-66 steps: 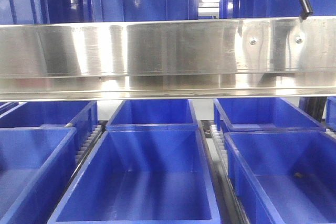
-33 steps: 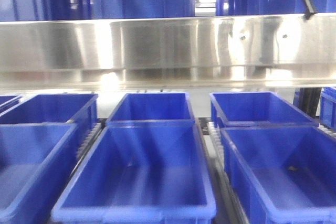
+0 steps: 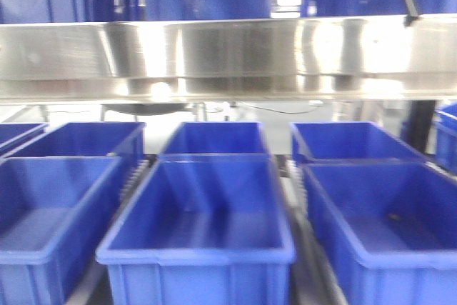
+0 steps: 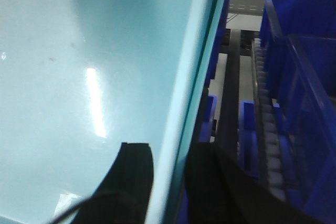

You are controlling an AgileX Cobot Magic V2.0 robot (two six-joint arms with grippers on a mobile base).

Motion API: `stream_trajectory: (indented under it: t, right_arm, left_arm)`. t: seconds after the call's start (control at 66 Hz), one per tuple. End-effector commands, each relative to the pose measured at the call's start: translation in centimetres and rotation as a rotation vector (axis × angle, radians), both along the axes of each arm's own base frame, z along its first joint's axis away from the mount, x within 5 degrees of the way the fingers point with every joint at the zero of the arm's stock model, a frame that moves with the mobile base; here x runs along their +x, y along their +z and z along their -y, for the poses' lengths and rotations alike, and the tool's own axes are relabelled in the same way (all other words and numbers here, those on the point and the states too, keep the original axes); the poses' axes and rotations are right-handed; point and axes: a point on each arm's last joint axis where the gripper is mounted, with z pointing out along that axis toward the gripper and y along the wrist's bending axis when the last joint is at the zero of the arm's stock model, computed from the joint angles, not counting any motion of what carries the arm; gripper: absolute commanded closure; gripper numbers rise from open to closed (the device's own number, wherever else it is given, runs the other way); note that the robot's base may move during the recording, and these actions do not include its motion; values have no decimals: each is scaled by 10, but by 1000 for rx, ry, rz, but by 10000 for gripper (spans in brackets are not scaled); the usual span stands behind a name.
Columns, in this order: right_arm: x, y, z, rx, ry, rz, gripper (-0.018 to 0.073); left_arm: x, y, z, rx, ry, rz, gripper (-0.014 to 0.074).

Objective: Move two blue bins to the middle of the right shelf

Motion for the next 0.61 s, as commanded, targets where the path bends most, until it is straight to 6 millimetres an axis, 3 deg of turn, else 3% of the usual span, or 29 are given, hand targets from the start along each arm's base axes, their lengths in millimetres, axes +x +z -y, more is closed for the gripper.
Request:
stream_trajectory:
  t: [0.0, 0.591]
  right_arm:
    - [-4, 12, -2, 32, 30, 86, 712]
    - [-4, 13, -2, 34, 31, 90, 712]
  left_arm:
    - [-9, 24, 7, -138, -27, 117, 707]
    - [-6, 23, 7, -140, -23, 119, 707]
